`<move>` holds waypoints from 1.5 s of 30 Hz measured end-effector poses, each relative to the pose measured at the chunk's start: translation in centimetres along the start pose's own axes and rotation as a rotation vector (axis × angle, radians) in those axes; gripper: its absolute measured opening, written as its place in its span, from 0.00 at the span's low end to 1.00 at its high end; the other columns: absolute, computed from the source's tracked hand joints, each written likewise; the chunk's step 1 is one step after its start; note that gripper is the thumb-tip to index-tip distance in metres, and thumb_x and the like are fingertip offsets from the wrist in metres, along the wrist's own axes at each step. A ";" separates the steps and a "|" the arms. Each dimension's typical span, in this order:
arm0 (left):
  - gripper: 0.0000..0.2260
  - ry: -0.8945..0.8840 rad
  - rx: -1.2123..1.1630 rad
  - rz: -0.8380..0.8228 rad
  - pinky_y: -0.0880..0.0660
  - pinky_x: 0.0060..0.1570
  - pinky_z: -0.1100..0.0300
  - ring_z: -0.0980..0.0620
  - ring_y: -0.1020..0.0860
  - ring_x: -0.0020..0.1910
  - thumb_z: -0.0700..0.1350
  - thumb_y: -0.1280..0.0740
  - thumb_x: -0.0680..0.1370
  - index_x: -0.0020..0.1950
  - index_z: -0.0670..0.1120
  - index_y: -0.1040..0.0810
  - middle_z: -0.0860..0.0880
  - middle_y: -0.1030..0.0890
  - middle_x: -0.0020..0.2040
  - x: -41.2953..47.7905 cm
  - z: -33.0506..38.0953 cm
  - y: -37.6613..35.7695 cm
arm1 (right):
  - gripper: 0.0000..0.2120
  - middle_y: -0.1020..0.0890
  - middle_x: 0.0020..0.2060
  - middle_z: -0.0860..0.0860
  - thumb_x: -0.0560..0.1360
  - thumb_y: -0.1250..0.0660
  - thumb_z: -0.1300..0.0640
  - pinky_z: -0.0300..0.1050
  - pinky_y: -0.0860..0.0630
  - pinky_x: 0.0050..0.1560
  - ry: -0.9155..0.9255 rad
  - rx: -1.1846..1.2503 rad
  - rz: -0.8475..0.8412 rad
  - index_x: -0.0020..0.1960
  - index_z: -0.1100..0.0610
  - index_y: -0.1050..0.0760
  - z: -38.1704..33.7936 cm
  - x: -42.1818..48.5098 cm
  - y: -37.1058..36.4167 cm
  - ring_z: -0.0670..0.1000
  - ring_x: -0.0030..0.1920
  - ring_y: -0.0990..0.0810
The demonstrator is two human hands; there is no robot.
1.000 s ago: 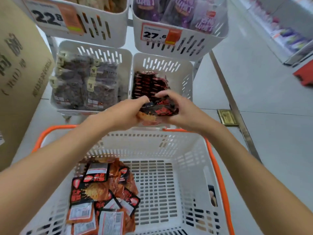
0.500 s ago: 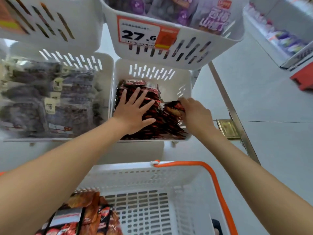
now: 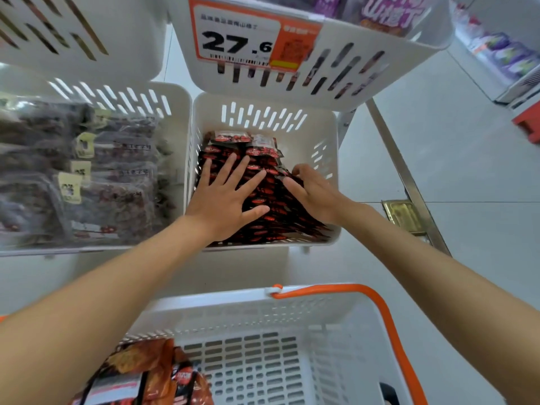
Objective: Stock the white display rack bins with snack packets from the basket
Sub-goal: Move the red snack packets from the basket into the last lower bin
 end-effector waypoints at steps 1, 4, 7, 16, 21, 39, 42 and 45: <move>0.37 0.001 -0.003 0.001 0.65 0.75 0.39 0.47 0.67 0.78 0.73 0.69 0.71 0.79 0.61 0.63 0.49 0.63 0.81 0.0 0.0 0.0 | 0.20 0.28 0.63 0.55 0.83 0.46 0.44 0.44 0.35 0.59 -0.028 0.111 0.002 0.68 0.57 0.35 0.1 -0.1 -0.4 0.56 0.63 0.29; 0.37 0.004 -0.001 0.002 0.65 0.75 0.39 0.48 0.67 0.78 0.73 0.69 0.71 0.79 0.61 0.63 0.49 0.63 0.81 0.0 -0.1 0.0 | 0.25 0.33 0.72 0.55 0.84 0.46 0.53 0.42 0.41 0.69 0.082 0.087 0.018 0.79 0.47 0.47 -0.9 -0.5 -0.8 0.54 0.71 0.35; 0.37 0.000 -0.001 -0.003 0.65 0.75 0.39 0.48 0.66 0.79 0.73 0.69 0.71 0.79 0.61 0.63 0.49 0.62 0.81 0.0 -0.1 -0.1 | 0.25 0.37 0.74 0.54 0.83 0.45 0.46 0.46 0.40 0.72 0.108 0.013 0.030 0.79 0.46 0.45 -1.0 0.1 -0.6 0.54 0.73 0.37; 0.36 0.004 0.017 -0.024 0.64 0.75 0.39 0.48 0.66 0.79 0.73 0.66 0.74 0.79 0.61 0.62 0.49 0.62 0.81 -0.2 0.0 0.0 | 0.34 0.36 0.74 0.57 0.79 0.38 0.40 0.51 0.38 0.72 0.094 0.004 0.061 0.78 0.55 0.45 -0.9 -0.2 -1.5 0.56 0.73 0.37; 0.34 0.009 -0.118 -0.044 0.61 0.77 0.44 0.49 0.62 0.80 0.67 0.52 0.79 0.81 0.55 0.57 0.48 0.59 0.82 -1.4 0.3 1.8 | 0.34 0.45 0.78 0.55 0.78 0.39 0.39 0.52 0.45 0.76 0.054 -0.036 0.191 0.79 0.52 0.45 -1.9 -3.1 0.3 0.55 0.77 0.45; 0.19 0.269 -0.315 0.093 0.31 0.64 0.43 0.41 0.28 0.68 0.46 0.32 0.79 0.68 0.45 0.26 0.44 0.27 0.70 -34.1 -3.1 0.1 | 0.45 0.55 0.80 0.54 0.75 0.30 0.41 0.55 0.47 0.77 -0.131 0.102 -0.413 0.81 0.54 0.52 -13.1 -26.7 -25.2 0.56 0.79 0.54; 0.21 0.378 -0.366 -0.062 0.32 0.67 0.44 0.43 0.32 0.71 0.49 0.34 0.80 0.72 0.47 0.30 0.46 0.32 0.74 -37.5 -3.8 -2.5 | 0.50 0.58 0.80 0.55 0.71 0.26 0.41 0.57 0.46 0.77 -0.189 0.248 -0.612 0.80 0.54 0.53 -13.5 -29.6 -29.9 0.57 0.80 0.56; 0.23 0.422 -0.406 -0.146 0.36 0.71 0.44 0.44 0.36 0.74 0.50 0.35 0.81 0.75 0.48 0.33 0.46 0.36 0.77 -39.2 -3.5 -3.8 | 0.39 0.54 0.79 0.54 0.68 0.25 0.38 0.60 0.42 0.75 -0.120 -0.033 -0.561 0.74 0.50 0.33 -13.9 -29.9 -30.8 0.58 0.79 0.52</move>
Point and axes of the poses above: each hand's wrist, its own x-axis towards the middle knuckle, its own y-axis out of the back of the hand, z = x × y, the point moved 7 cm from there along x, towards the middle knuckle
